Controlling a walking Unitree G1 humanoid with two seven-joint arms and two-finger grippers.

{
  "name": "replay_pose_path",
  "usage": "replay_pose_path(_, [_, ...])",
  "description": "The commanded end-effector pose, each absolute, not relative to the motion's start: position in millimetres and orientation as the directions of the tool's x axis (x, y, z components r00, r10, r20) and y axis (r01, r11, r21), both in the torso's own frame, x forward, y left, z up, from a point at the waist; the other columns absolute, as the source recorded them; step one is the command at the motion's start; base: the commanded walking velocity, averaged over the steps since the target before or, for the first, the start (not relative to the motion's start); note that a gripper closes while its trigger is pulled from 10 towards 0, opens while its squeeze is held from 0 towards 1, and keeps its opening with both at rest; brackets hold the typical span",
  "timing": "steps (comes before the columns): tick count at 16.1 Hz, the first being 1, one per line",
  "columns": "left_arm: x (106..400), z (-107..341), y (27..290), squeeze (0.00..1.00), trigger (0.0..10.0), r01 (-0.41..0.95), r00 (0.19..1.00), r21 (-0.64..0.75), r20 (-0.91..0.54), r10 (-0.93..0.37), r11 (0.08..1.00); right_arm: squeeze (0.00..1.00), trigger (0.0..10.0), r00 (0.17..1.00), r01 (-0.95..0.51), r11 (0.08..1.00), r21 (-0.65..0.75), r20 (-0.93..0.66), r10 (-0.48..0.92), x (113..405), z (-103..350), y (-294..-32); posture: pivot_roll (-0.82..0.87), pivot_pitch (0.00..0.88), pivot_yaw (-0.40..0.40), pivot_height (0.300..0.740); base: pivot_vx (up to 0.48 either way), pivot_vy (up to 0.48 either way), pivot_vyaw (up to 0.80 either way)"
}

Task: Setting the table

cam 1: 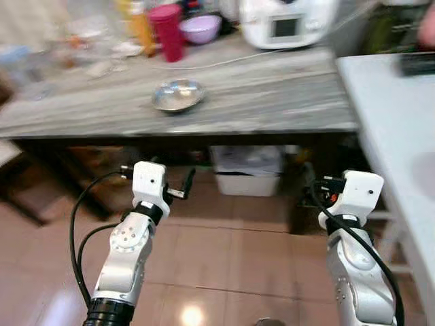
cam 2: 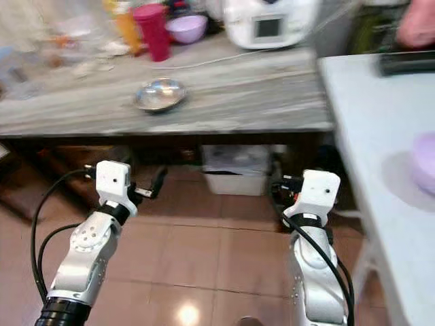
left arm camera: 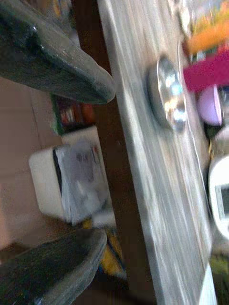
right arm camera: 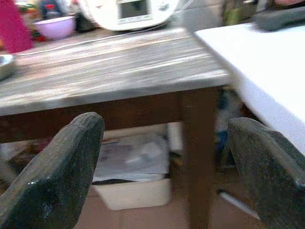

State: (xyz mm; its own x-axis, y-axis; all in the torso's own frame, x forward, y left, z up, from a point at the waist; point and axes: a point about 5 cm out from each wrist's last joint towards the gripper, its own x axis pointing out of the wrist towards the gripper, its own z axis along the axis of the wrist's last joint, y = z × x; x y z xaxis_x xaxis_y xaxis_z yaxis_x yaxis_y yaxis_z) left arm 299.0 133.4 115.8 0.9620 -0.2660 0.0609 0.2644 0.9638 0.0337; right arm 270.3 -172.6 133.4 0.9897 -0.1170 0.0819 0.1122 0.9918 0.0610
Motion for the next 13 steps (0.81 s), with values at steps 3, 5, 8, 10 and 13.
replay_pose_path(3, [298.1, 113.1, 141.2, 0.00, 10.0, 0.250, 0.967, 0.035, 0.042, -0.251, 0.968, 0.00, 10.0, 0.992, 0.095, 0.993, 0.071, 0.077, -0.101, 269.4, 133.3, -166.5, -0.29, 0.101, 0.132, 0.740, 0.000, 0.351, -0.80])
replay_pose_path(5, [297.7, 111.7, 139.0, 0.00, 10.0, 0.253, 0.967, 0.026, 0.038, -0.253, 0.967, 0.00, 10.0, 0.992, 0.093, 0.993, 0.066, 0.075, -0.098, 268.8, 133.0, -167.5, -0.30, 0.103, 0.130, 0.740, 0.000, 0.480, -0.64])
replay_pose_path(8, [297.1, 111.5, 137.9, 0.00, 10.0, 0.256, 0.965, 0.042, 0.043, -0.258, 0.966, 0.00, 10.0, 0.992, 0.090, 0.994, 0.067, 0.082, -0.096, 269.2, 134.1, -167.2, -0.29, 0.101, 0.125, 0.740, 0.000, 0.320, 0.00])
replay_pose_path(10, [296.2, 111.1, 138.6, 0.00, 10.0, 0.259, 0.964, 0.059, 0.050, -0.262, 0.964, 0.00, 10.0, 0.993, 0.094, 0.993, 0.073, 0.068, -0.099, 268.8, 131.6, -167.0, -0.29, 0.100, 0.121, 0.740, 0.000, 0.000, 0.00])
replay_pose_path(13, [295.2, 107.2, 141.9, 0.00, 10.0, 0.242, 0.969, 0.060, 0.042, -0.244, 0.968, 0.00, 10.0, 0.995, 0.083, 0.995, 0.059, 0.046, -0.085, 267.9, 127.1, -166.5, -0.29, 0.094, 0.105, 0.740, 0.000, 0.000, 0.00])
